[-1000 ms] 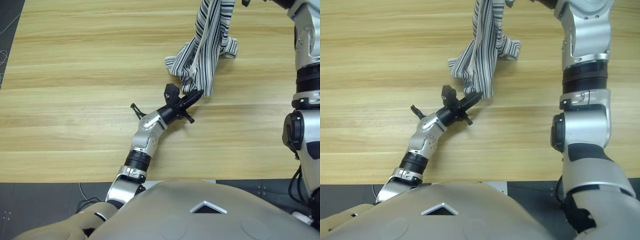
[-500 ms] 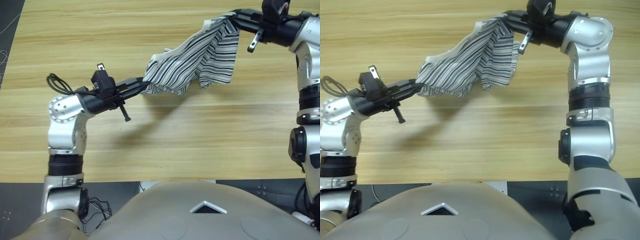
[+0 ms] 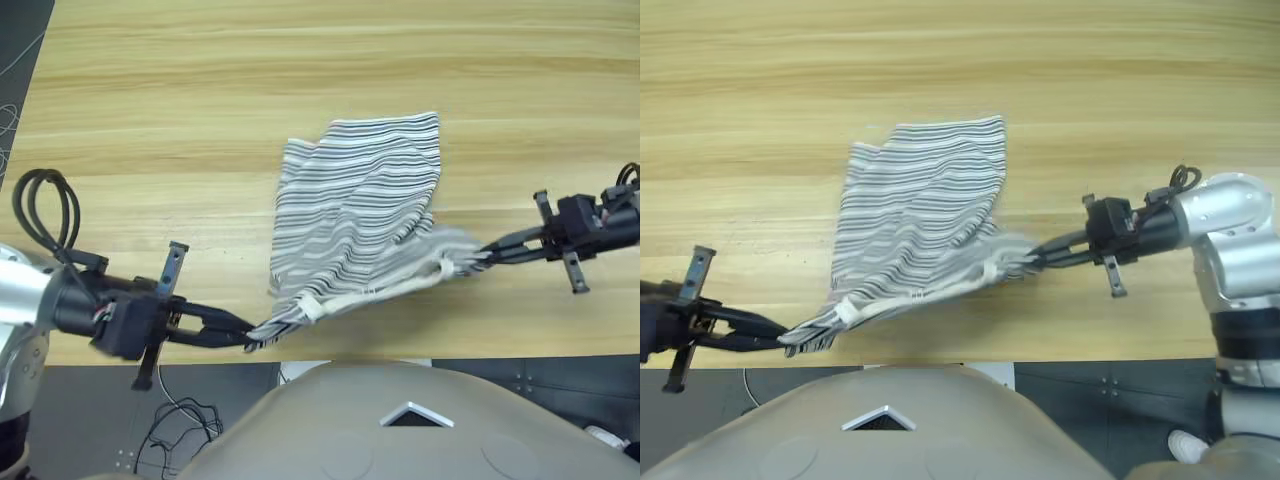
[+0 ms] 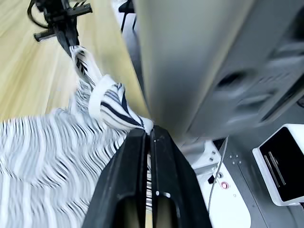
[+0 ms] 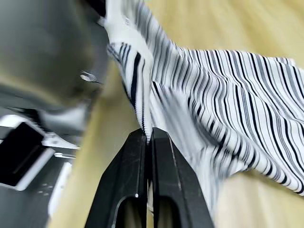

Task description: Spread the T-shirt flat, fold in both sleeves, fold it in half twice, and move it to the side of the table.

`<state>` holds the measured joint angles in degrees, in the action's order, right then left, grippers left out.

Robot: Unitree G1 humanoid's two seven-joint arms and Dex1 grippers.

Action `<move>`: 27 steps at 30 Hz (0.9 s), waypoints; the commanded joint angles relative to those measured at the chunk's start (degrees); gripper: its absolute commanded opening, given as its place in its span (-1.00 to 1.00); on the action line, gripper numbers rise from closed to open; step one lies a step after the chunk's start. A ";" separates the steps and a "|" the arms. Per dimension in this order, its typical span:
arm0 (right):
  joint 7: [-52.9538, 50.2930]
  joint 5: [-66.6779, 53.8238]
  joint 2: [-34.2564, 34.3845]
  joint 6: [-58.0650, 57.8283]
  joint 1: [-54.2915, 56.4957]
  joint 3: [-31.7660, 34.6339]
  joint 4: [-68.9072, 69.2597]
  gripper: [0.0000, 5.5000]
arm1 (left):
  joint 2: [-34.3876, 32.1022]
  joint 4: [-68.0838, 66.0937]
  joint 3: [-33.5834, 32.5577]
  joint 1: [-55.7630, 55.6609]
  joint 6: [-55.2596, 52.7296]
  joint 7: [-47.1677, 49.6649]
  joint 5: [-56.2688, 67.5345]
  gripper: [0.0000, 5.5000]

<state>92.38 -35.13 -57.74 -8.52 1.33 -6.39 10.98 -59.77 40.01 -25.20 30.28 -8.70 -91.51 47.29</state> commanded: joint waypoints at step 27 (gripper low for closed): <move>-95.13 42.04 37.04 24.33 98.23 -7.06 -84.99 -0.96 | 23.60 -111.94 41.59 -132.31 18.32 95.89 -75.36 -0.96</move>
<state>13.94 -1.17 -21.61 5.01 75.49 -14.23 -64.19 -34.71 -57.38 16.47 -74.35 4.21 -16.66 -21.73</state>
